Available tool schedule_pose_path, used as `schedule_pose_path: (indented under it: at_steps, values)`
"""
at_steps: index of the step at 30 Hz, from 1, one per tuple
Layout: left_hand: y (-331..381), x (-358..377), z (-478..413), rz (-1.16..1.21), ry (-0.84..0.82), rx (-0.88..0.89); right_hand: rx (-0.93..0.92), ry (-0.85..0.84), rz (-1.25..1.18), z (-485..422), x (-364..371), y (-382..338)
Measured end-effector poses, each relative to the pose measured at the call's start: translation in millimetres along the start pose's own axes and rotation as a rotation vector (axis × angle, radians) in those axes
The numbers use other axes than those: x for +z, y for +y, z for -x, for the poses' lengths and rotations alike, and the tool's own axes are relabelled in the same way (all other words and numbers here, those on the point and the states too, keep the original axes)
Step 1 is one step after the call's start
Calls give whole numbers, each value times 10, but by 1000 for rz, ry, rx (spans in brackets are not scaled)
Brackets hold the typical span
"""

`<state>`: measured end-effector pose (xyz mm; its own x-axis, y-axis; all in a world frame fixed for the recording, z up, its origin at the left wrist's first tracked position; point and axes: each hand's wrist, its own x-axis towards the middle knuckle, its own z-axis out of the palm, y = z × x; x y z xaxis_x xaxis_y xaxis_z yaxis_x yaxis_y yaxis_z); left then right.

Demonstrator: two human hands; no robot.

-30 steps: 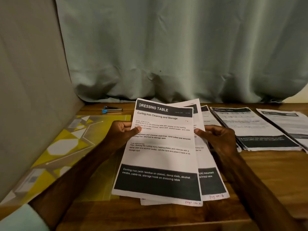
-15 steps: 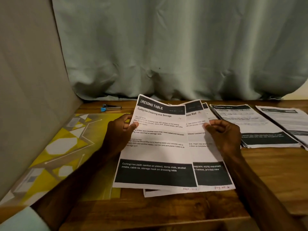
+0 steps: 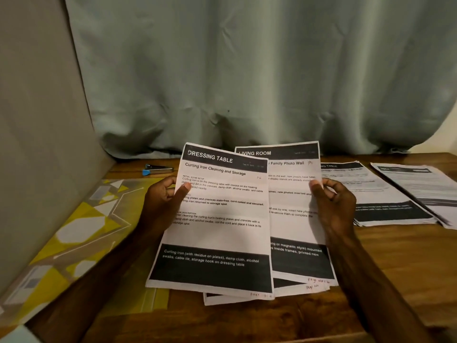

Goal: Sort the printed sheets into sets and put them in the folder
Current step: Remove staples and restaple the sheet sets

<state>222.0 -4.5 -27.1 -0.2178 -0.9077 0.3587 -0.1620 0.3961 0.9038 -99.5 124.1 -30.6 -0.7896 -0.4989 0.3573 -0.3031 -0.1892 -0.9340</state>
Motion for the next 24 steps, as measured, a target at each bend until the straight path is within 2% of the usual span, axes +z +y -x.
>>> schedule_pose_path:
  at_steps: [16, 21, 24]
  values:
    - [-60, 1, -26, 55, -19, -40, 54, -44, -170, 110, 48, -107]
    - [-57, -31, -45, 48, -13, -15, 105, 14, -201, 104, 67, -73]
    - [-45, -185, -140, 39, 67, 21, 141, 103, -179, 82, 35, -78]
